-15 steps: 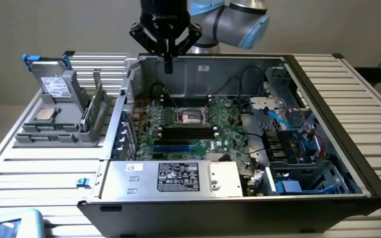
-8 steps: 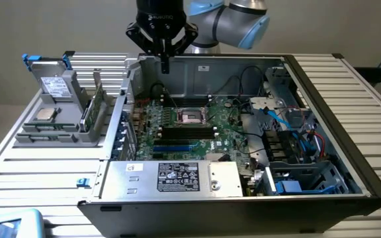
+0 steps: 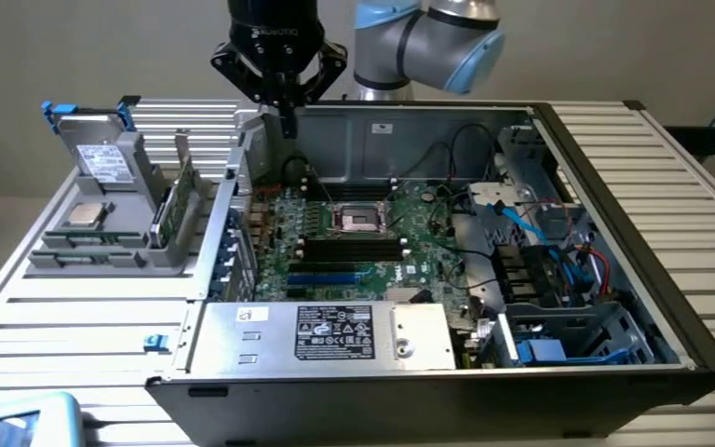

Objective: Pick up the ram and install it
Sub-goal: 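Reach for the ram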

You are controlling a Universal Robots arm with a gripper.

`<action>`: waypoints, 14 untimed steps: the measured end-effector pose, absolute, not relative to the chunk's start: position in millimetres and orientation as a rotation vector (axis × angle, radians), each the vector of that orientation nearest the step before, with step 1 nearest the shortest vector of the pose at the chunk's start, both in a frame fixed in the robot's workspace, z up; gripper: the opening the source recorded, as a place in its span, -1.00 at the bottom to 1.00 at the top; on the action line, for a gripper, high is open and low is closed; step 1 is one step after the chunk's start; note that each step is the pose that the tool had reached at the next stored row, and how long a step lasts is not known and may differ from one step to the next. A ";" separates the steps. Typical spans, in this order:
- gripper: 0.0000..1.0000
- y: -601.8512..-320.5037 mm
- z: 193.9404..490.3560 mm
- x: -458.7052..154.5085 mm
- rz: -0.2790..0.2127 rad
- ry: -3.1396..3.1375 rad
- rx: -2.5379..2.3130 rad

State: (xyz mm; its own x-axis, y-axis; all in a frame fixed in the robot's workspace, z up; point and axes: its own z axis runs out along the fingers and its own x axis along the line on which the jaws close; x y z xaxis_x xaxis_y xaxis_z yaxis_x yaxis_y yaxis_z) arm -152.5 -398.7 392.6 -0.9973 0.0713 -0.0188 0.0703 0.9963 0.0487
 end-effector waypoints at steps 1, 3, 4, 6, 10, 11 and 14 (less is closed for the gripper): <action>-0.78 -398.6 392.6 -155.4 0.075 3.118 0.110; -0.78 -398.7 392.6 -161.3 0.075 3.118 0.110; -0.78 -398.6 392.6 -164.1 0.075 3.118 0.110; -0.78 -398.6 392.6 -168.6 0.075 3.119 0.111; -0.78 -398.1 392.5 -179.8 0.075 3.122 0.111; -0.78 -397.9 392.5 -182.5 0.075 3.122 0.111; -0.78 -397.6 392.5 -189.2 0.075 3.122 0.111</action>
